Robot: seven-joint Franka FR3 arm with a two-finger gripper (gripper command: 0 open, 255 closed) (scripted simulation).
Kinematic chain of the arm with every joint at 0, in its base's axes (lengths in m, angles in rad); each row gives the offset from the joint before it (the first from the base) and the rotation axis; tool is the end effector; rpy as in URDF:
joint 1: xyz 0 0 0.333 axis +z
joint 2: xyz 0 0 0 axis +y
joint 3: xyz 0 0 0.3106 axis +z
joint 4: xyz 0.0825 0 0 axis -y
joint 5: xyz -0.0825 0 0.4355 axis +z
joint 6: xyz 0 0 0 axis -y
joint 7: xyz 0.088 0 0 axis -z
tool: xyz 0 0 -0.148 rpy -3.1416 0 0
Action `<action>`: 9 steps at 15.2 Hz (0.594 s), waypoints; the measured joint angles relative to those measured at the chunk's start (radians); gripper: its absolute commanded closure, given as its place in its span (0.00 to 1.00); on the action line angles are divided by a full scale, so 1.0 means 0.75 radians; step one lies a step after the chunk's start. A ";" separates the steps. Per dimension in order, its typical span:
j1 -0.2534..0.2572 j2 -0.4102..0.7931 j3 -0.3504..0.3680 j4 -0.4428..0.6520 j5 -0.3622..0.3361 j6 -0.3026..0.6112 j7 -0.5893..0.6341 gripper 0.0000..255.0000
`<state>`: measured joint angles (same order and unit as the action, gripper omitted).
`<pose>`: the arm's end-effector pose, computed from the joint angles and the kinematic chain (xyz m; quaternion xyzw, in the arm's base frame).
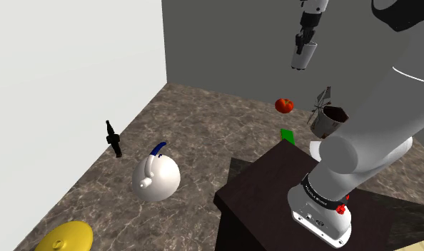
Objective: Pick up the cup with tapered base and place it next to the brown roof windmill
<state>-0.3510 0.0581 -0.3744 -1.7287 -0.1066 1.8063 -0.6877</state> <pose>0.4679 -0.4277 0.4827 0.9980 -0.0066 -0.0318 0.0551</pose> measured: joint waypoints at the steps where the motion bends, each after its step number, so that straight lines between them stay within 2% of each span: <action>1: -0.029 0.043 -0.023 0.056 0.020 -0.011 -0.054 1.00; 3: -0.049 0.077 -0.037 0.077 0.035 0.004 -0.091 1.00; 9: -0.055 0.097 -0.039 -0.004 0.041 0.103 -0.094 1.00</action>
<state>-0.3920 0.1308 -0.4037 -1.7313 -0.0761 1.8838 -0.7580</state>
